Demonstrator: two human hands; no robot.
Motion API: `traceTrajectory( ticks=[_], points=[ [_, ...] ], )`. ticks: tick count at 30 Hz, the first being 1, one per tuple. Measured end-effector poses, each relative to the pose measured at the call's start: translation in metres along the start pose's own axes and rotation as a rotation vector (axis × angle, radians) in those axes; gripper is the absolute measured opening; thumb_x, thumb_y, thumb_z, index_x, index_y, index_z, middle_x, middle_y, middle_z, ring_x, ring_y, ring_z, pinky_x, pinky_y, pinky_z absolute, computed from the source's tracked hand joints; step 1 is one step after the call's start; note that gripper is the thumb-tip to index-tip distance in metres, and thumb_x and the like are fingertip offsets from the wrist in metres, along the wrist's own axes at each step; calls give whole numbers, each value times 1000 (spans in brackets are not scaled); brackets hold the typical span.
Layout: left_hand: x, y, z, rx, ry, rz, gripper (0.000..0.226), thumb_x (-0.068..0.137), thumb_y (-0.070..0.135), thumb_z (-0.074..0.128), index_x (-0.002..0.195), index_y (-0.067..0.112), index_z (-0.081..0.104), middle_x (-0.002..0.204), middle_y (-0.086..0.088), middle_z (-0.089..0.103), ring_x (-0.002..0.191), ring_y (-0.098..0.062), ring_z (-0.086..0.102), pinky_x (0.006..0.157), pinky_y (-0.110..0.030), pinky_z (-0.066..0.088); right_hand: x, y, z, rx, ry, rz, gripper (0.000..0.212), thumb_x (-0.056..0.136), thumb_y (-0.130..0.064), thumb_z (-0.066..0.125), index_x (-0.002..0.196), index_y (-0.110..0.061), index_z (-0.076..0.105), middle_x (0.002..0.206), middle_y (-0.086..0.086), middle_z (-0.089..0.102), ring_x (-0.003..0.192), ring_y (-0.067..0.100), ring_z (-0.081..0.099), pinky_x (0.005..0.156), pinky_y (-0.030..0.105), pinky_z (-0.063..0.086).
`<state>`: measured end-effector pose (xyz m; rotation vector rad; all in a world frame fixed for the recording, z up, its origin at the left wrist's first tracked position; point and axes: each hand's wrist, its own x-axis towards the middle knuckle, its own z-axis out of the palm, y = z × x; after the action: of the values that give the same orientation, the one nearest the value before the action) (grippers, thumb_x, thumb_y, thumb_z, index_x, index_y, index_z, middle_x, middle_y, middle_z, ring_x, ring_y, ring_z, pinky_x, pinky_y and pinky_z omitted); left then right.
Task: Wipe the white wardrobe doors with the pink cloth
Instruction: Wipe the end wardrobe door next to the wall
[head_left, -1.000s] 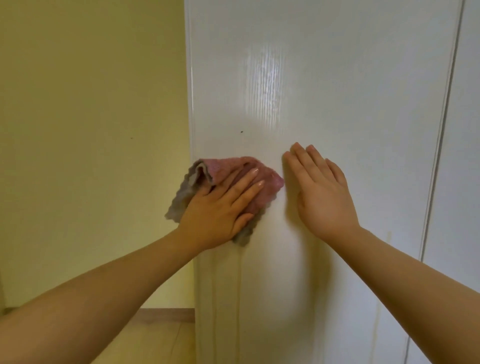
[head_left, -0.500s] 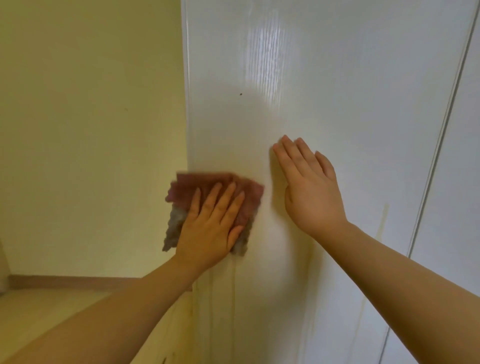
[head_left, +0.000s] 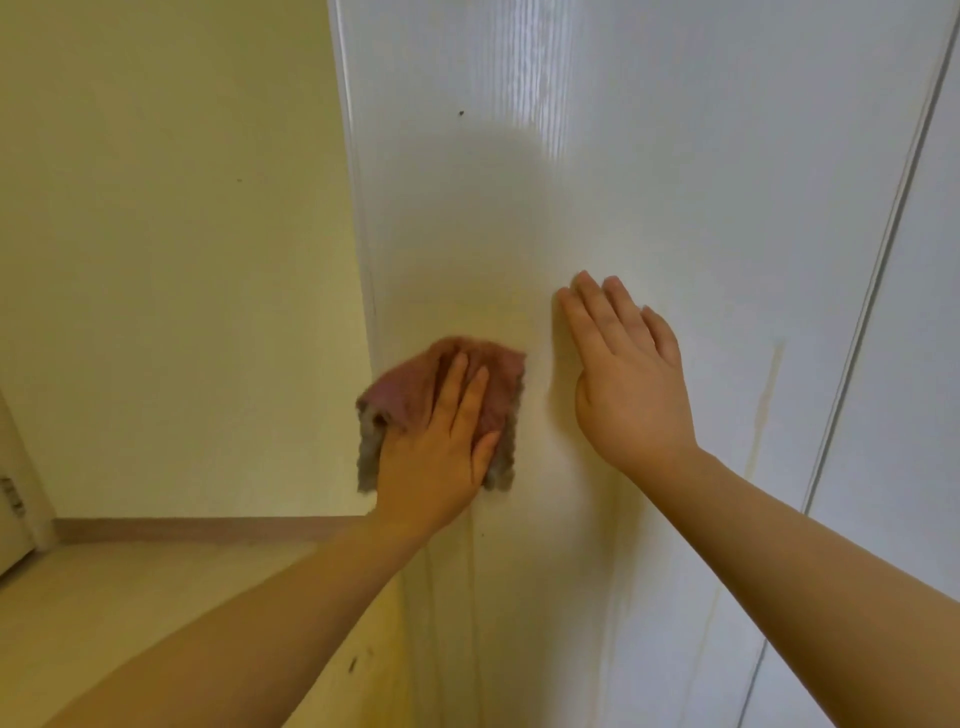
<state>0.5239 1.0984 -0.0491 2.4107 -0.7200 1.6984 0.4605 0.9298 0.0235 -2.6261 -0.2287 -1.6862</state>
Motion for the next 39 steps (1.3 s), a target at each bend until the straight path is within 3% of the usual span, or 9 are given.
traceTrajectory(
  ticks=[5,9,12,17,21,27,31,35,39],
  points=[
    [67,-16,-11,100,108,-74,63,93,40,34,143,3,24,148,-21,33,135,-33,18,112,-46,5,-8,-10,16,9,-33,46,59,82,-9,45,140,-14,40,148,14,34,137,35,28,109,47,21],
    [-13,1,16,61,26,-3,59,100,44,17,150,13,10,149,-12,21,132,-34,25,112,-46,17,-18,-7,21,-30,55,12,54,82,-14,52,136,-15,44,145,14,39,134,35,33,108,44,18],
    [-58,-1,19,-17,-34,17,59,101,46,8,151,18,-6,159,-7,-1,123,-28,36,78,-38,51,-42,-4,25,-59,48,-6,54,83,-17,48,137,-19,39,146,11,38,135,31,28,109,43,14],
    [-9,3,7,7,52,-19,63,93,42,32,145,7,24,152,-14,27,131,-30,28,98,-37,37,-48,3,23,-112,41,-39,53,84,-20,42,137,-19,36,145,10,40,134,30,27,109,45,16],
    [12,6,17,50,101,-86,71,95,43,30,151,14,-1,151,-15,17,139,-31,11,114,-46,1,-41,-5,31,-91,77,-61,55,83,-19,49,137,-17,37,145,9,40,135,29,28,110,45,16],
    [-65,17,26,-31,-21,14,60,102,43,7,152,13,-3,159,-5,-11,126,-27,34,83,-37,51,-52,-3,29,-92,25,-35,56,84,-18,43,139,-16,34,147,8,38,136,27,25,112,41,9],
    [16,12,8,6,92,-127,62,93,41,33,142,5,24,147,-13,21,132,-31,24,106,-42,24,-42,0,22,-79,63,22,58,83,-17,46,140,-16,35,148,9,36,137,26,22,113,38,4],
    [-18,22,31,46,84,-54,66,97,42,26,152,11,4,156,-13,7,137,-31,16,114,-46,5,-42,2,19,-86,73,54,59,83,-17,47,140,-17,33,147,10,36,137,26,22,112,39,6],
    [-68,26,29,-54,-58,0,58,102,43,7,152,14,5,159,-5,-9,117,-27,45,75,-34,54,-57,13,11,-98,-11,56,58,83,-20,41,140,-18,32,148,10,34,137,26,21,111,40,5]
  ],
)
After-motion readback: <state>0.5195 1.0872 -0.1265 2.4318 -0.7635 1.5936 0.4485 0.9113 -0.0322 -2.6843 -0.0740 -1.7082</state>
